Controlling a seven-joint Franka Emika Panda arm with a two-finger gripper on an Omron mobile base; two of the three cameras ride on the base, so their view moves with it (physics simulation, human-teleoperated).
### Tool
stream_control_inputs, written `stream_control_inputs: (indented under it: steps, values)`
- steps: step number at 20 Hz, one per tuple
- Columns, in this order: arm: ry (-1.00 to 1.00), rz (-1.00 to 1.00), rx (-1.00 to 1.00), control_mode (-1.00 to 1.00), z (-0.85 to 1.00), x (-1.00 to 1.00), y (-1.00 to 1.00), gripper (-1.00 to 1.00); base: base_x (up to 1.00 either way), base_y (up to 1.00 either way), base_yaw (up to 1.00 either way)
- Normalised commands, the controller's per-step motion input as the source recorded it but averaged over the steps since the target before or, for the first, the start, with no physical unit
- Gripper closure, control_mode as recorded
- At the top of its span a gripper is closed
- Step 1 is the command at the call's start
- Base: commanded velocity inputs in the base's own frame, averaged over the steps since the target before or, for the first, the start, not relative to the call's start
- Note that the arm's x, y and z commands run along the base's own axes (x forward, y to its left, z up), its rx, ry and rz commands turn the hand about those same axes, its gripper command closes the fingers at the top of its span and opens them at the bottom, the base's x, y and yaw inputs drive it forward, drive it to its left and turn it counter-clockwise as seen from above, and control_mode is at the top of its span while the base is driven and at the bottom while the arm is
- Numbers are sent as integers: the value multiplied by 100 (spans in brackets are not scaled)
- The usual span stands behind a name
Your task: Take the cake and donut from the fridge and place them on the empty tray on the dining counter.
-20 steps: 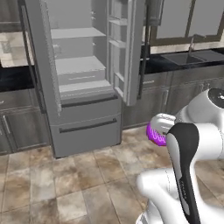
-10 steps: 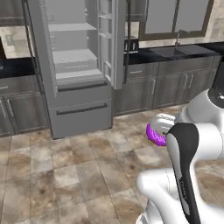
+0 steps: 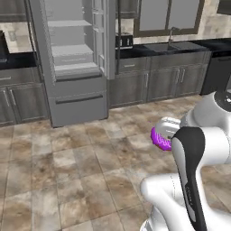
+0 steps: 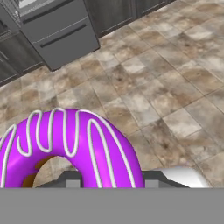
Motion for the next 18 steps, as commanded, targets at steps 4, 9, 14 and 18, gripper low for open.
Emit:
stream_control_inputs:
  steps: [4, 9, 14, 18]
  values:
    - [0, 0, 0, 100, 0, 0, 0, 100, -100, -11, 0]
    - [0, 0, 0, 100, 0, 0, 0, 100, -100, -10, 0]
    - [0, 0, 0, 100, 0, 0, 0, 100, -100, -19, 0]
    - [0, 0, 0, 100, 0, 0, 0, 100, -100, -13, 0]
